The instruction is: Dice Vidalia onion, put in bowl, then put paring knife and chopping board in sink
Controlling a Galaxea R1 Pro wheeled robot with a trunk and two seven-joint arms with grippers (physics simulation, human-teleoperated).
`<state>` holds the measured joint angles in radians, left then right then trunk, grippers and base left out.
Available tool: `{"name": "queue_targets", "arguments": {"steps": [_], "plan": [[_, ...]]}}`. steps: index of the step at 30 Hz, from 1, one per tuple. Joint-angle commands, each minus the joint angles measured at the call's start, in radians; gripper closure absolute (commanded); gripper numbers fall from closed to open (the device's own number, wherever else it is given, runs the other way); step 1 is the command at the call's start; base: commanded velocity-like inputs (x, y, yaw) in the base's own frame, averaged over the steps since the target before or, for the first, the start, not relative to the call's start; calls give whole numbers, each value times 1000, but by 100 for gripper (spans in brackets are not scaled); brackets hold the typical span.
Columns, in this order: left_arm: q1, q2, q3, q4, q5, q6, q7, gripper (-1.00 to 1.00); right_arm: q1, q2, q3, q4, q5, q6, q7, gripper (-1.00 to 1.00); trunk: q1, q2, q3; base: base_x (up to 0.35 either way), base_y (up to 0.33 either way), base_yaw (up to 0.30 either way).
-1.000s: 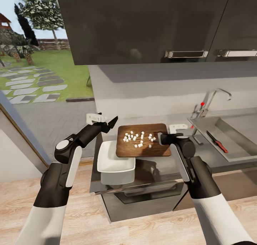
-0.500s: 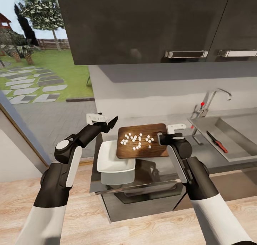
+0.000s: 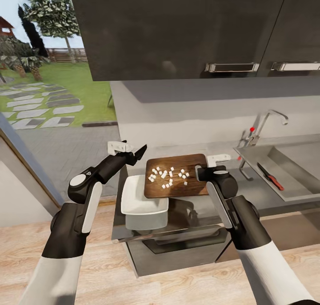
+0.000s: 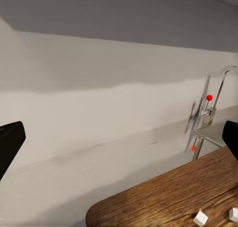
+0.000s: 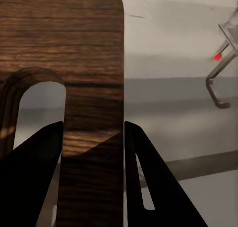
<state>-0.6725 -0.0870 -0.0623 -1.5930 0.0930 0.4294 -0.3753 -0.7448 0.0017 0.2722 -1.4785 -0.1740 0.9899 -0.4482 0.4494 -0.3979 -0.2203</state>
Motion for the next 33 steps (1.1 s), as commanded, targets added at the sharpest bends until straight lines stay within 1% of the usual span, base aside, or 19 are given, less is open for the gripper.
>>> {"name": "queue_targets", "arguments": {"steps": [1, 6, 10, 15, 17, 33], "plan": [[-1, 0, 1, -1, 10, 9, -1, -100, -1, 0, 2, -1, -10, 3, -10, 100, 1, -2, -2, 0, 0, 0], [-1, 0, 1, -1, 10, 9, -1, -100, -2, 0, 27, -1, -10, 3, -11, 100, 1, -2, -2, 0, 0, 0], [-1, 0, 1, -1, 10, 9, -1, -100, -1, 0, 38, -1, -10, 2, -17, 100, 1, -2, -2, 0, 0, 0], [-1, 0, 1, -1, 9, 9, -1, -100, -2, 0, 52, -1, -10, 0, -60, 100, 1, -2, -2, 0, 0, 0], [-1, 0, 1, -1, 9, 9, -1, -100, -2, 0, 71, -1, -10, -1, -82, 100, 1, -2, -2, 0, 0, 0], [-1, 0, 1, -1, 10, 9, -1, -100, -1, 0, 76, -1, -10, -2, -89, 100, 1, -2, -2, 0, 0, 0]]}}
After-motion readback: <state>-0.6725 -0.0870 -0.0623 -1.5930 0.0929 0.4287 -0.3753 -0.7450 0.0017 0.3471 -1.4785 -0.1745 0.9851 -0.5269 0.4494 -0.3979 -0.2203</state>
